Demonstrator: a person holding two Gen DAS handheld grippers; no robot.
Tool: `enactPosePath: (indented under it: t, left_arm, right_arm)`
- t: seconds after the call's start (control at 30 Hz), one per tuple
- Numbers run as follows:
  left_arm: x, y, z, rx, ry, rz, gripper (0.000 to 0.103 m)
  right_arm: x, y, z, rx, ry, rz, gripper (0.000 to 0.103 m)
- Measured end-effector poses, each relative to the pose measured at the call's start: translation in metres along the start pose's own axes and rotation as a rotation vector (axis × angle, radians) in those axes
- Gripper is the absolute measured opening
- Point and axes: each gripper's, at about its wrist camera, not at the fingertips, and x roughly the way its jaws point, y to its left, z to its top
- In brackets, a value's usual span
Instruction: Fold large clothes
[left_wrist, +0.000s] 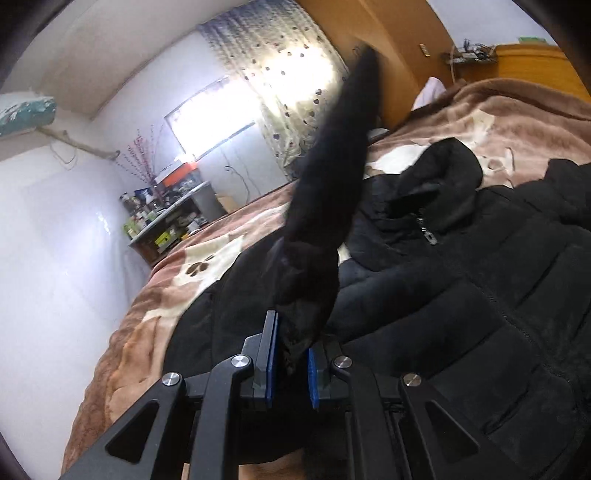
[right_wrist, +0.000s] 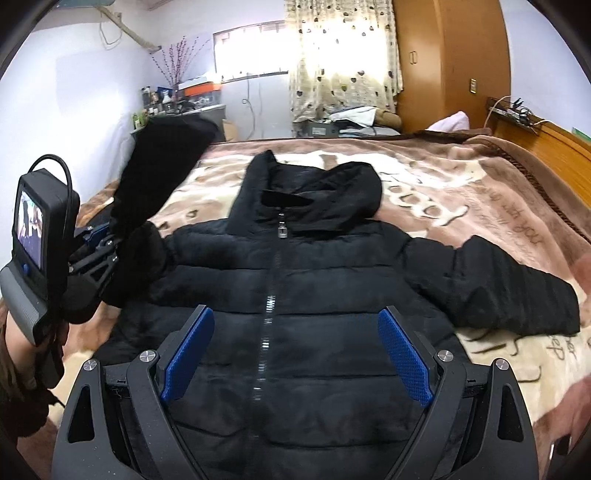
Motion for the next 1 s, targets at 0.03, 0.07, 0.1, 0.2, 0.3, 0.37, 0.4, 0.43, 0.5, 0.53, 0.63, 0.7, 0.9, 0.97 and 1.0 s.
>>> enactPosePath:
  t: [0.03, 0.07, 0.1, 0.2, 0.3, 0.37, 0.4, 0.43, 0.5, 0.53, 0.63, 0.7, 0.9, 0.97, 1.0]
  left_arm:
    - [0.002, -0.009, 0.0, 0.027, 0.009, -0.012, 0.013]
    - [0.004, -0.015, -0.001, 0.048, 0.011, -0.021, 0.013]
    - [0.007, -0.023, -0.001, 0.071, 0.024, -0.025, 0.013]
    - [0.012, -0.038, -0.007, 0.109, 0.069, -0.054, 0.014]
    - [0.015, -0.053, -0.017, 0.206, 0.1, -0.083, 0.017]
    - [0.013, -0.052, -0.025, 0.228, 0.126, -0.139, 0.019]
    - [0.01, -0.05, -0.029, 0.232, 0.14, -0.187, 0.02]
    - [0.007, -0.044, -0.029, 0.221, 0.143, -0.215, 0.021]
    - [-0.001, -0.03, -0.033, 0.184, 0.133, -0.266, 0.026]
    - [-0.007, -0.02, -0.035, 0.155, 0.135, -0.304, 0.033]
    - [-0.018, 0.011, -0.036, 0.045, 0.151, -0.388, 0.049]
    - [-0.025, 0.028, -0.038, -0.002, 0.142, -0.406, 0.07]
    - [-0.043, 0.069, -0.048, -0.101, 0.211, -0.449, 0.078]
    - [-0.045, 0.09, -0.047, -0.191, 0.225, -0.451, 0.078]
    - [-0.045, 0.101, -0.046, -0.236, 0.228, -0.442, 0.078]
  right_arm:
    - [0.002, -0.005, -0.001, 0.011, 0.005, -0.001, 0.09]
    - [0.005, -0.01, -0.002, 0.026, 0.014, 0.007, 0.09]
    - [0.01, -0.016, -0.003, 0.043, 0.028, 0.016, 0.09]
    - [0.022, -0.025, -0.005, 0.054, 0.051, 0.007, 0.09]
    - [0.038, -0.034, -0.002, 0.085, 0.088, 0.069, 0.09]
    - [0.05, -0.038, 0.002, 0.121, 0.109, 0.133, 0.09]
    - [0.06, -0.039, 0.003, 0.14, 0.127, 0.182, 0.09]
    - [0.069, -0.039, 0.006, 0.151, 0.147, 0.21, 0.09]
    - [0.084, -0.036, 0.01, 0.158, 0.164, 0.262, 0.09]
    - [0.096, -0.034, 0.011, 0.165, 0.195, 0.3, 0.09]
    - [0.128, -0.023, 0.01, 0.18, 0.265, 0.318, 0.09]
    - [0.144, -0.017, 0.009, 0.212, 0.291, 0.359, 0.09]
    - [0.183, 0.013, 0.006, 0.3, 0.369, 0.445, 0.09]
    - [0.192, 0.022, 0.009, 0.293, 0.371, 0.409, 0.09]
    - [0.199, 0.026, 0.012, 0.285, 0.386, 0.373, 0.09]
